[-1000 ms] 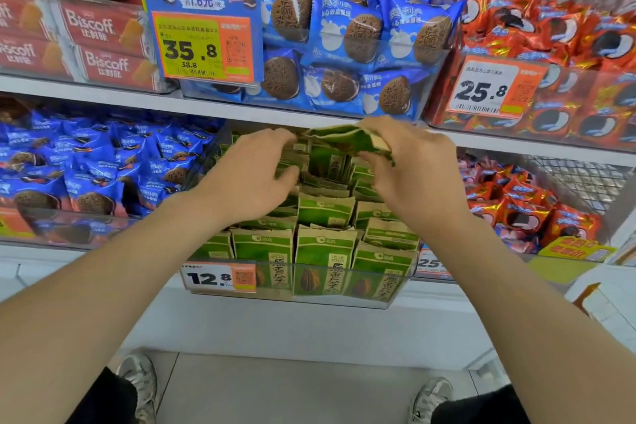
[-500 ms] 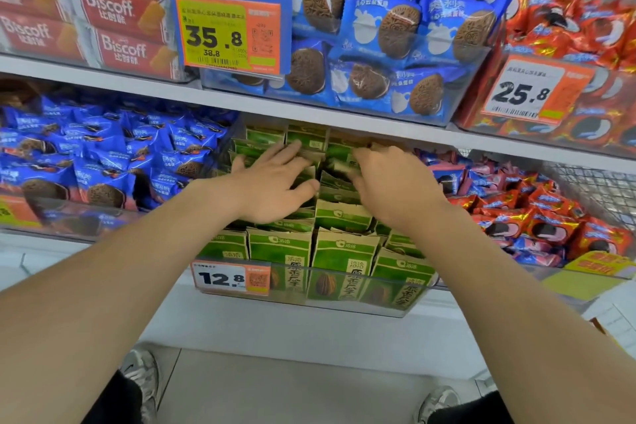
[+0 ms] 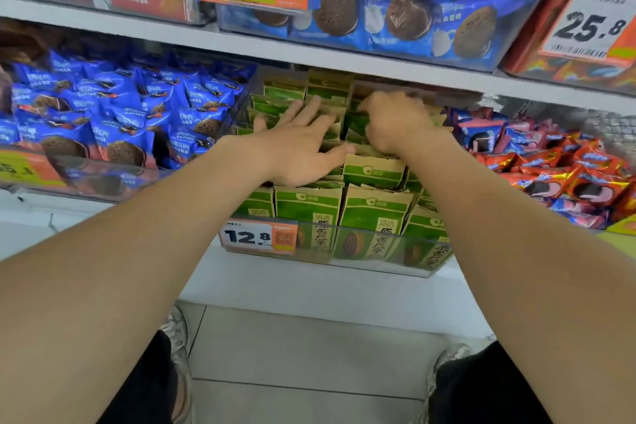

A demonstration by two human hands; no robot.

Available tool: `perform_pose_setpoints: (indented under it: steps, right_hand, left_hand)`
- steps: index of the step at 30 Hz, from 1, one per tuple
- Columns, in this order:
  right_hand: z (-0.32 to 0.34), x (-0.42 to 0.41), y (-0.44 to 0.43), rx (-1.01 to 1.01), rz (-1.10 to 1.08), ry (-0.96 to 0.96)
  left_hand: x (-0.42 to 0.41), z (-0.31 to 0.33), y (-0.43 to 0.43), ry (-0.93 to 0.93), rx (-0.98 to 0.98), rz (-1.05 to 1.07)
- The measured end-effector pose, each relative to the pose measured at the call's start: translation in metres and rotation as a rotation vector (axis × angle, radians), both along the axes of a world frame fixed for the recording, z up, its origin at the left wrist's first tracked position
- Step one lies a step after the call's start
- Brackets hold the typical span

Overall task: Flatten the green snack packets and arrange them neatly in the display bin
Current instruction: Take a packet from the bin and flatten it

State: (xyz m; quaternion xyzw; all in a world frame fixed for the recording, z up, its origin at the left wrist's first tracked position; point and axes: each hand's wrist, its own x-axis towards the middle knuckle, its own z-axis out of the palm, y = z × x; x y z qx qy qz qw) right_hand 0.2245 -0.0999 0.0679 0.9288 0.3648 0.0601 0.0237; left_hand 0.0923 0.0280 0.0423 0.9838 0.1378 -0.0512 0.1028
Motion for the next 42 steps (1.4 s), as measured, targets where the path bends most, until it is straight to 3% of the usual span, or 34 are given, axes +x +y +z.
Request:
perform_pose_setpoints:
  steps: [5,9,17,22,28,33,36,42]
  right_hand:
    - [-0.009,-0.008,-0.003,-0.032,0.050,-0.004]
    - [-0.013,0.000,0.003,0.228,0.028,-0.081]
    - [-0.017,0.025,0.012,0.246,-0.071,-0.087]
    - [-0.016,0.022,0.012,0.194,-0.081,-0.126]
    - [0.000,-0.014,-0.007,0.006,0.071,-0.200]
    - [0.018,-0.046,-0.038,-0.083,0.188,-0.301]
    - [0.028,-0.052,-0.065,0.096,0.233,-0.363]
    - [0.040,-0.066,-0.102,0.859,0.390,-0.629]
  left_hand:
    - [0.001,-0.001,0.001,-0.007,-0.007,-0.003]
    - [0.000,-0.002,-0.001,-0.019,-0.012,-0.006]
    - [0.003,0.000,-0.003,-0.039,-0.002,-0.011]
    - [0.002,0.003,-0.004,-0.024,-0.010,-0.019]
    - [0.000,0.006,-0.002,-0.041,-0.007,-0.034]
    - [-0.008,0.004,-0.002,-0.184,0.009,-0.047]
    - [-0.022,0.013,-0.011,-0.402,-0.041,-0.086]
    - [-0.047,0.029,-0.042,-0.948,-0.133,0.009]
